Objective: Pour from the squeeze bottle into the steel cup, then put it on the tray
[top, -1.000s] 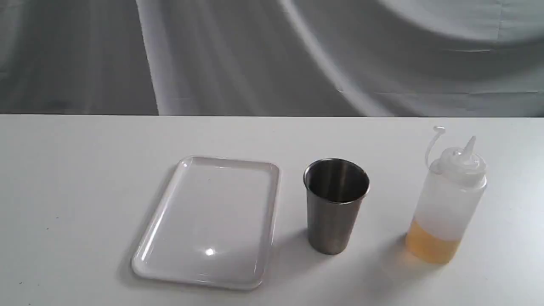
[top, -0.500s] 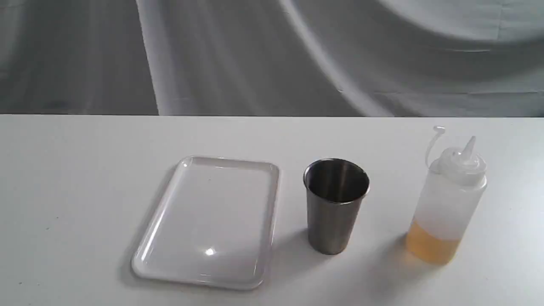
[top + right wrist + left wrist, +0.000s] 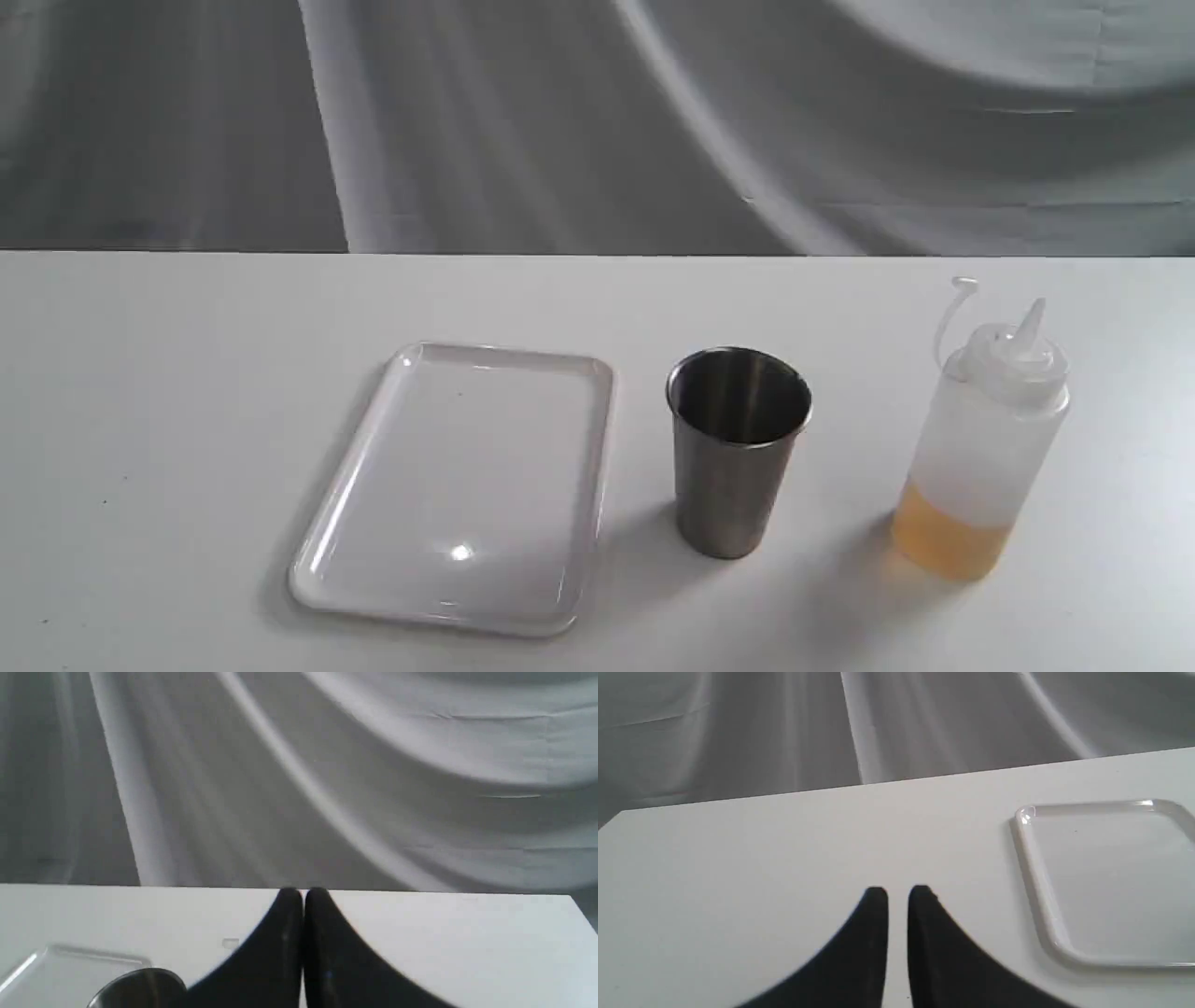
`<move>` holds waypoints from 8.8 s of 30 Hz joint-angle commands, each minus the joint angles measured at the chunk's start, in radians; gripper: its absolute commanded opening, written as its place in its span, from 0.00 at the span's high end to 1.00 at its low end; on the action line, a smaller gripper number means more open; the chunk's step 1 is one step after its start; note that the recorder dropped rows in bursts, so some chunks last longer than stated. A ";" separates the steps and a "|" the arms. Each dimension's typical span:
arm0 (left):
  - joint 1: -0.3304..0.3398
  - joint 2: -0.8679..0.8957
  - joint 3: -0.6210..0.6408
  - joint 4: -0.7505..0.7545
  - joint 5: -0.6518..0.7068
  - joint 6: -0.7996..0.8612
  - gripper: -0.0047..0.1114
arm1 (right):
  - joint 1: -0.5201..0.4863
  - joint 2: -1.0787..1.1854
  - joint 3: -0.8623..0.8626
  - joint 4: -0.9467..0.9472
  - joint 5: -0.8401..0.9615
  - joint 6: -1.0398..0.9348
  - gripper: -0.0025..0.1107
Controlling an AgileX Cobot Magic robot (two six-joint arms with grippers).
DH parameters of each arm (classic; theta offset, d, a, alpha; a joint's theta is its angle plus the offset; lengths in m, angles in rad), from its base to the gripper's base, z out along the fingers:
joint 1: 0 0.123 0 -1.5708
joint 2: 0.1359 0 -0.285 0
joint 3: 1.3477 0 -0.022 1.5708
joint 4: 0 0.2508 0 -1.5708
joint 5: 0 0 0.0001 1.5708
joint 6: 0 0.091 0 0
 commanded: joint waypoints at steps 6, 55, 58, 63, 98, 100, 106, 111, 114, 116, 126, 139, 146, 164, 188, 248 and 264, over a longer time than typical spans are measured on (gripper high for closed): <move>-0.001 -0.005 0.004 0.002 -0.007 -0.002 0.89 | 0.088 0.030 -0.006 -0.029 -0.024 -0.069 0.98; -0.001 -0.005 0.004 0.002 -0.007 -0.002 0.89 | 0.335 0.381 0.395 -0.002 -0.739 -0.005 0.98; -0.001 -0.005 0.004 0.002 -0.007 -0.002 0.89 | 0.335 0.433 0.469 0.028 -0.848 0.052 0.98; -0.001 -0.005 0.004 0.002 -0.007 -0.002 0.89 | 0.335 0.516 0.523 -0.004 -0.865 0.057 0.98; -0.001 -0.005 0.004 0.002 -0.007 -0.002 0.89 | 0.335 0.592 0.599 -0.111 -0.988 0.264 0.98; -0.001 -0.005 0.004 0.002 -0.007 -0.002 0.89 | 0.335 0.592 0.599 -0.109 -0.988 0.264 0.98; -0.001 -0.005 0.004 0.002 -0.007 -0.002 0.89 | 0.335 0.592 0.599 -0.093 -0.966 0.279 0.98; -0.001 -0.005 0.004 0.002 -0.007 -0.002 0.89 | 0.335 0.592 0.599 -0.093 -0.930 0.279 0.77; -0.001 -0.005 0.004 0.002 -0.007 -0.002 0.89 | 0.335 0.592 0.599 -0.093 -0.940 0.279 0.58; -0.001 -0.005 0.004 0.002 -0.007 -0.002 0.89 | 0.335 0.592 0.599 -0.093 -0.957 0.279 0.44; -0.001 -0.005 0.004 0.002 -0.007 -0.002 0.89 | 0.335 0.592 0.599 -0.099 -1.010 0.279 0.21; -0.001 -0.005 0.004 0.002 -0.007 -0.002 0.89 | 0.335 0.592 0.599 -0.240 -1.054 0.385 0.21; -0.001 -0.005 0.004 0.002 -0.007 -0.002 0.89 | 0.335 0.592 0.599 -0.221 -1.053 0.385 0.21; -0.001 -0.005 0.004 0.002 -0.007 -0.002 0.89 | 0.335 0.616 0.599 -0.221 -1.069 0.385 0.05; -0.001 -0.005 0.004 0.002 -0.007 -0.002 0.89 | 0.335 0.855 0.599 -0.176 -1.206 0.330 0.05; -0.001 -0.005 0.004 0.002 -0.007 -0.002 0.89 | 0.335 0.918 0.599 -0.105 -1.222 0.445 0.05; -0.001 -0.005 0.004 0.002 -0.007 -0.002 0.89 | 0.335 0.918 0.599 -0.105 -1.222 0.445 0.05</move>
